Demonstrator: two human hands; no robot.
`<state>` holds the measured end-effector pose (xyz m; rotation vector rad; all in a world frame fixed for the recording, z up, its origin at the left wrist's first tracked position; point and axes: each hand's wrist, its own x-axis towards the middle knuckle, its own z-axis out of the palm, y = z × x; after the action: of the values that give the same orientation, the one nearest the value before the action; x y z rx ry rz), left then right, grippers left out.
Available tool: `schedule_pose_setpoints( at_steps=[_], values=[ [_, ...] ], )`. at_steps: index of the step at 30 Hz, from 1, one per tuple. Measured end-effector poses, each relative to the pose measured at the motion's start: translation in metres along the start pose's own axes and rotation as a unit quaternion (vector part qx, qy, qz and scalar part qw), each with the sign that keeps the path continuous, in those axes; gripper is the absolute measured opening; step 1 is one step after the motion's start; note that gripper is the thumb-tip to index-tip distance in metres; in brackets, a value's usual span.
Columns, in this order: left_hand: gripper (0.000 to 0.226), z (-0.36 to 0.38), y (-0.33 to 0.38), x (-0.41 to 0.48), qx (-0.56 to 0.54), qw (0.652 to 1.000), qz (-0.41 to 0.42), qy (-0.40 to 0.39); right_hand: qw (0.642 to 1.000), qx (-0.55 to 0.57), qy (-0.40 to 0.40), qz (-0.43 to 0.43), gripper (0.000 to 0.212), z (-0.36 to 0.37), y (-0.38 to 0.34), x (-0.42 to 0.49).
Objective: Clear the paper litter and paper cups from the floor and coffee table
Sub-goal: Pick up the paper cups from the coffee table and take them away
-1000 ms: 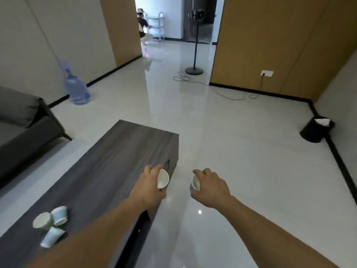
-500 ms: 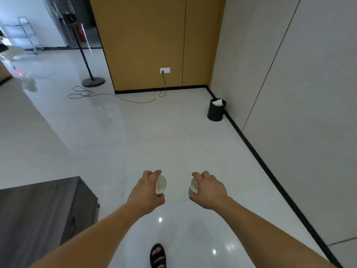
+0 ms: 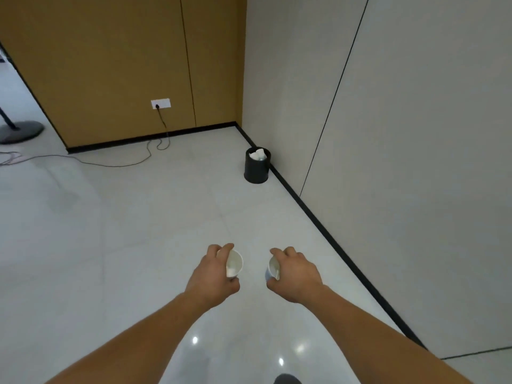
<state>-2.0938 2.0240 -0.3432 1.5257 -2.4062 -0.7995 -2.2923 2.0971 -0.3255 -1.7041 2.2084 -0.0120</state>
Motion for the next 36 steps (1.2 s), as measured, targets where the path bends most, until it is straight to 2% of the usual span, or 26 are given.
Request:
schedule_pose_setpoints(
  at_steps=[7,17,26,32,36],
  values=[
    [0.082,0.006,0.024,0.179,0.018,0.999,0.043,-0.015,1.000,0.012,0.017,0.022,0.074,-0.040,0.053,0.159],
    [0.082,-0.036,0.059,0.415,0.017,1.000,0.000,0.012,1.000,0.004,0.017,-0.002,0.075,-0.143,0.106,0.391],
    [0.085,-0.059,0.049,0.630,0.022,1.000,0.015,0.010,1.000,-0.018,0.015,-0.009,0.075,-0.188,0.127,0.594],
    [0.085,-0.083,0.039,0.769,0.015,0.998,0.047,-0.023,1.000,-0.006,-0.001,0.029,0.076,-0.221,0.143,0.719],
    [0.085,-0.074,0.036,0.851,0.013,0.997,0.047,-0.052,0.999,0.013,-0.021,0.047,0.075,-0.229,0.168,0.786]
  ],
)
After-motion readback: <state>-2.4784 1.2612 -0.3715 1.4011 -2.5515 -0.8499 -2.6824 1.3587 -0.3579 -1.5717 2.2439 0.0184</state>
